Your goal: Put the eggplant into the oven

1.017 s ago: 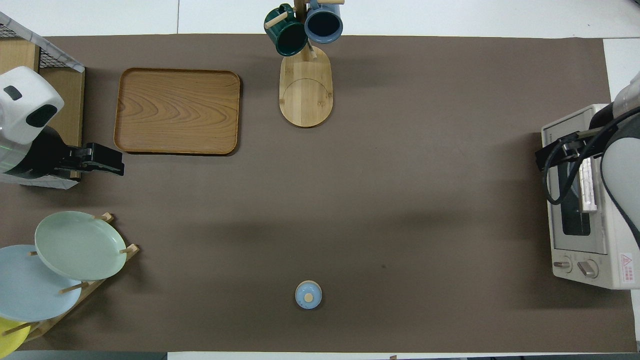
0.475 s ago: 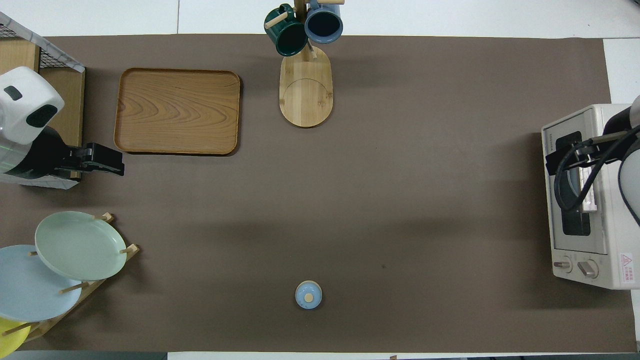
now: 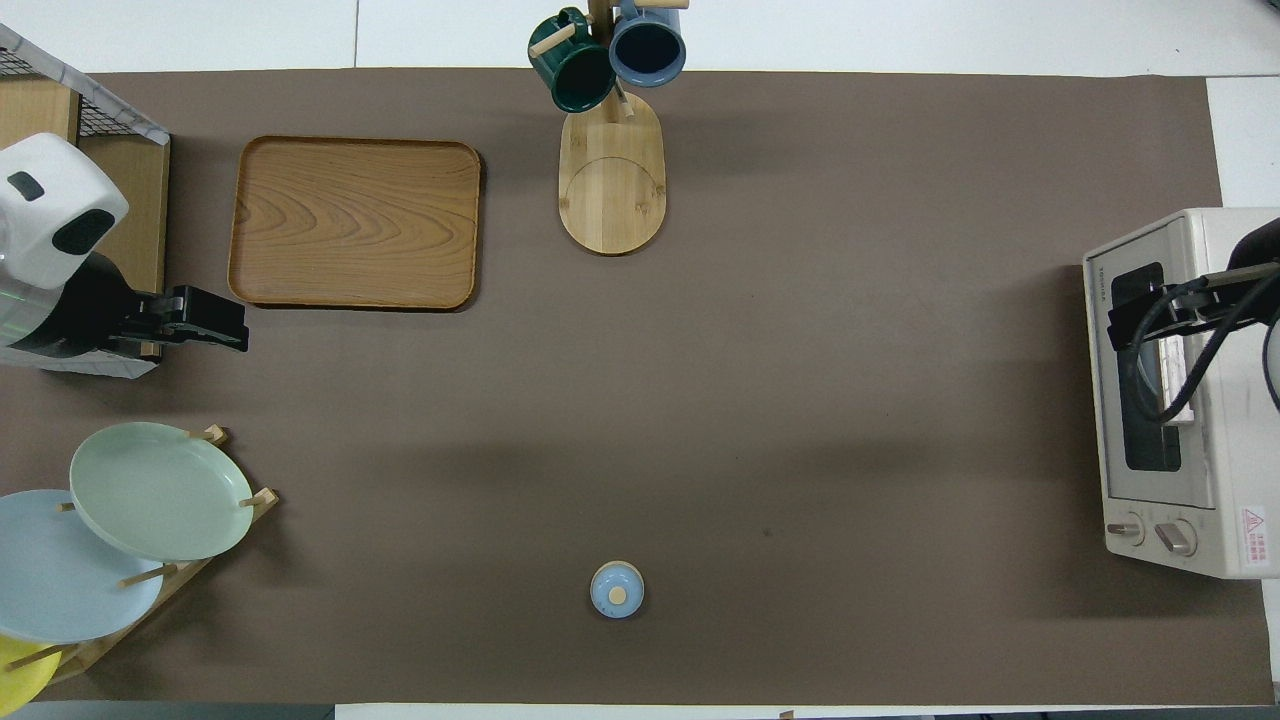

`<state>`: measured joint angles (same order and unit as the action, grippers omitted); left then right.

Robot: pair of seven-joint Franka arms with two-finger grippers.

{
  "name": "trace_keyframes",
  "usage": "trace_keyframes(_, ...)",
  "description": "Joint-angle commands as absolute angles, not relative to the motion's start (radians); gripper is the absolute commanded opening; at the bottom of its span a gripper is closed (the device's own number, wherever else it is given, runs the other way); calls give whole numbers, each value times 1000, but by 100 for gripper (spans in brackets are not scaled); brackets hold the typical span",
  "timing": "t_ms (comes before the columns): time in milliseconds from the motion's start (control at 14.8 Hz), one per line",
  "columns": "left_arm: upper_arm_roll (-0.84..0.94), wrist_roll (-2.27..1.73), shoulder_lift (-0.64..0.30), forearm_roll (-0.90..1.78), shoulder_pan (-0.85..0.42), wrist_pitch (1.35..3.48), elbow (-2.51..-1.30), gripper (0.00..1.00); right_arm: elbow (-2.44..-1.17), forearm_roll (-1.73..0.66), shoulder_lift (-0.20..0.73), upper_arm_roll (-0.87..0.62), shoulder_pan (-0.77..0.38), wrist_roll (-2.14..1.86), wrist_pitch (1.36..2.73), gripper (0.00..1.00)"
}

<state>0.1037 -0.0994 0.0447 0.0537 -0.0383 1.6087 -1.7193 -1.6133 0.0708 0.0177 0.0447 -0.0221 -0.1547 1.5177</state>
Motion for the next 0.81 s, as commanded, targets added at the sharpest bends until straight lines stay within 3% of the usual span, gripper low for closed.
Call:
trace_keyframes(0, 104, -100, 54, 37, -35, 1597, -1717, 100, -1594, 40, 29, 48, -25, -137, 1519, 100)
trace_keyframes(746, 106, -100, 54, 37, -35, 1597, -1717, 100, -1592, -2, 29, 49, -18, -129, 1532, 100)
